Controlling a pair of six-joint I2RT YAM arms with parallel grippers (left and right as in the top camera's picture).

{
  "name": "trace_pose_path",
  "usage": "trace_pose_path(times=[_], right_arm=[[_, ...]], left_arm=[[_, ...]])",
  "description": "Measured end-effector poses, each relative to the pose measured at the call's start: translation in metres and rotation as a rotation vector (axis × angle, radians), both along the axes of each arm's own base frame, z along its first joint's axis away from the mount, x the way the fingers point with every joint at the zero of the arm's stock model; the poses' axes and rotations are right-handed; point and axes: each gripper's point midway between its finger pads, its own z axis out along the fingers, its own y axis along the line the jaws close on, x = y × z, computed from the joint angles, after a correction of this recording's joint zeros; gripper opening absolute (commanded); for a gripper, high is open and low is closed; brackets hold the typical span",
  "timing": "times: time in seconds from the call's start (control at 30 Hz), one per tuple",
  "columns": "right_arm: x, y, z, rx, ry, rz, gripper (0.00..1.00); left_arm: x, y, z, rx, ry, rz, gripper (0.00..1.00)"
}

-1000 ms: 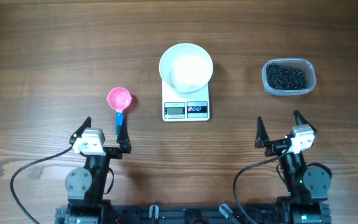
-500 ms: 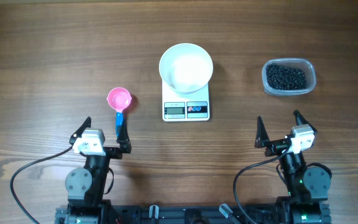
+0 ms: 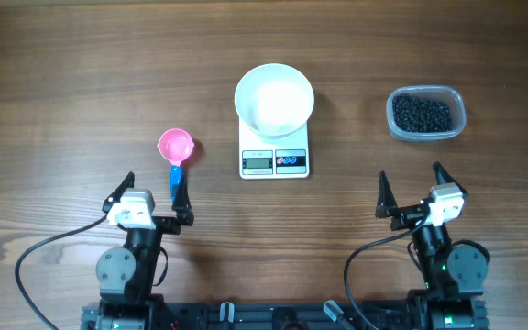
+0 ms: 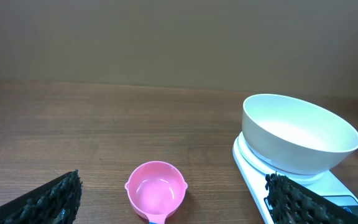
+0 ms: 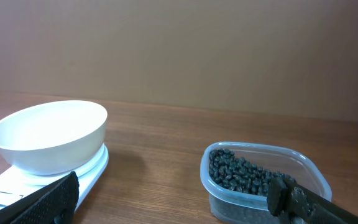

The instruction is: Scoop item into bowl and weigh 150g on scale

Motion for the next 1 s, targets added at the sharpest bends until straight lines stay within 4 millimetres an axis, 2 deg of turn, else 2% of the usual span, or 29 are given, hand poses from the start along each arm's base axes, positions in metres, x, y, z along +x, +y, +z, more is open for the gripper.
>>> trace_pose_path(times=[0.2, 0.47, 0.63, 0.7, 0.8, 1.0], right_arm=[[0.000, 0.000, 0.000, 0.000, 0.000, 0.000, 1.00], [0.000, 0.000, 0.000, 0.000, 0.000, 0.000, 1.00], [0.000, 0.000, 0.000, 0.000, 0.000, 0.000, 1.00], [0.000, 0.000, 0.000, 0.000, 0.000, -0.001, 1.00], [0.000, 0.000, 0.000, 0.000, 0.000, 0.000, 1.00], [0.000, 0.000, 0.000, 0.000, 0.000, 0.000, 1.00]], left_arm=[[0.000, -0.005, 0.001, -0.029, -0.001, -0.028, 1.00], [-0.006, -0.034, 0.010, -0.364, 0.032, -0.180, 1.00], [-0.014, -0.054, 0.015, -0.480, 0.063, -0.300, 1.00], [-0.017, -0.061, 0.025, -0.494, 0.036, -0.352, 1.00], [-0.022, -0.067, 0.052, -0.491, -0.068, -0.422, 1.00], [-0.034, -0.071, 0.092, -0.475, -0.167, -0.476, 1.00]])
